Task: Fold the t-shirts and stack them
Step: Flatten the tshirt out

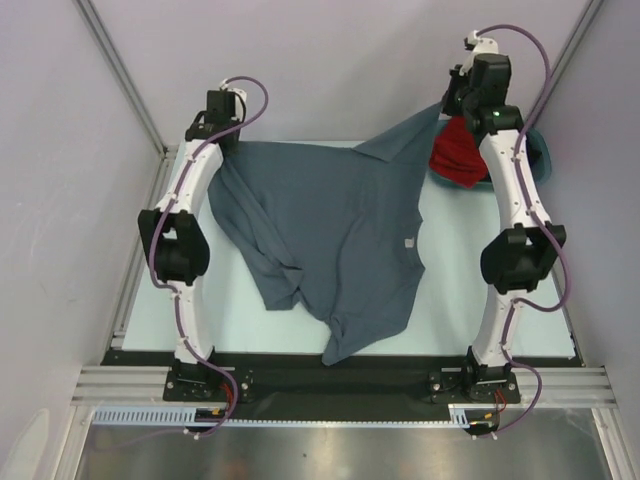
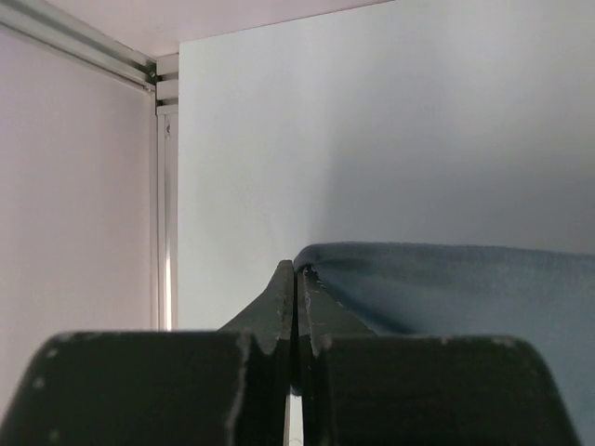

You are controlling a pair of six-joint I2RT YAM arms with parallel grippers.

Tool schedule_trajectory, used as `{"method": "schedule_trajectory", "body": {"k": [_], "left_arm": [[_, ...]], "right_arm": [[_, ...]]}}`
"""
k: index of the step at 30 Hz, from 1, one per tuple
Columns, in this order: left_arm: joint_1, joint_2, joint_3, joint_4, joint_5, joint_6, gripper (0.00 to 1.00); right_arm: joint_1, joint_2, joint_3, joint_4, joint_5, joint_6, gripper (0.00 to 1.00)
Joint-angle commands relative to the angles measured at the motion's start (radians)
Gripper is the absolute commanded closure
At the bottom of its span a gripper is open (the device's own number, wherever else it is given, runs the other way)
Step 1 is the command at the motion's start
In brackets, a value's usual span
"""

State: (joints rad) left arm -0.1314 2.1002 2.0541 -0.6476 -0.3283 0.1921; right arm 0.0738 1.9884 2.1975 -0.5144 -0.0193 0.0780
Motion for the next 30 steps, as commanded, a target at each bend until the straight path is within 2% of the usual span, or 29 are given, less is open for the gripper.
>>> {"method": "schedule_trajectory", "body": {"k": [1,6,10,11,12,14,15,19,21,24,25,27,28,30], "left_arm": [[0.013,0.124,0.147,-0.09,0.014,0.099,1.0],[0.024,0.25,0.208,-0.05,-0.026,0.152,0.98],[0.029,0.291,0.216,0.017,-0.069,0.158,0.82],[0.032,0.293,0.216,0.026,-0.08,0.132,0.72],[0.035,0.281,0.216,0.029,-0.066,0.116,0.69],[0.035,0.235,0.174,0.06,-0.051,0.061,0.66],[0.033,0.206,0.14,0.083,-0.035,0.047,0.65],[0.006,-0.035,-0.096,0.19,0.05,-0.061,0.61],[-0.011,-0.122,-0.165,0.203,0.116,-0.098,0.57],[-0.069,-0.284,-0.325,0.198,0.176,-0.187,0.52],[-0.103,-0.325,-0.415,0.215,0.19,-0.265,0.4],[-0.143,-0.426,-0.491,0.215,0.225,-0.322,0.39],[-0.189,-0.459,-0.585,0.233,0.25,-0.342,0.38],[-0.24,-0.538,-0.67,0.261,0.304,-0.417,0.34]], "right_arm": [[0.0,0.126,0.121,-0.027,0.009,0.008,1.0],[0.001,0.251,0.208,-0.009,0.007,0.029,1.0],[0.001,0.323,0.238,0.031,-0.005,0.052,1.0],[0.001,0.338,0.242,0.039,-0.008,0.054,0.96],[0.001,0.345,0.24,0.048,-0.01,0.06,0.72],[0.001,0.34,0.235,0.042,0.008,0.059,0.52],[0.001,0.313,0.204,0.051,0.015,0.057,0.34],[0.004,0.164,0.047,0.082,0.051,0.034,0.3],[0.003,0.048,-0.071,0.094,0.05,0.034,0.23],[0.012,-0.066,-0.189,0.08,-0.033,0.045,0.22],[0.018,-0.133,-0.273,0.077,-0.08,0.055,0.21],[0.035,-0.209,-0.381,0.092,-0.131,0.08,0.21],[0.044,-0.277,-0.433,0.103,-0.166,0.092,0.21],[0.076,-0.336,-0.576,0.125,-0.189,0.097,0.22]]}}
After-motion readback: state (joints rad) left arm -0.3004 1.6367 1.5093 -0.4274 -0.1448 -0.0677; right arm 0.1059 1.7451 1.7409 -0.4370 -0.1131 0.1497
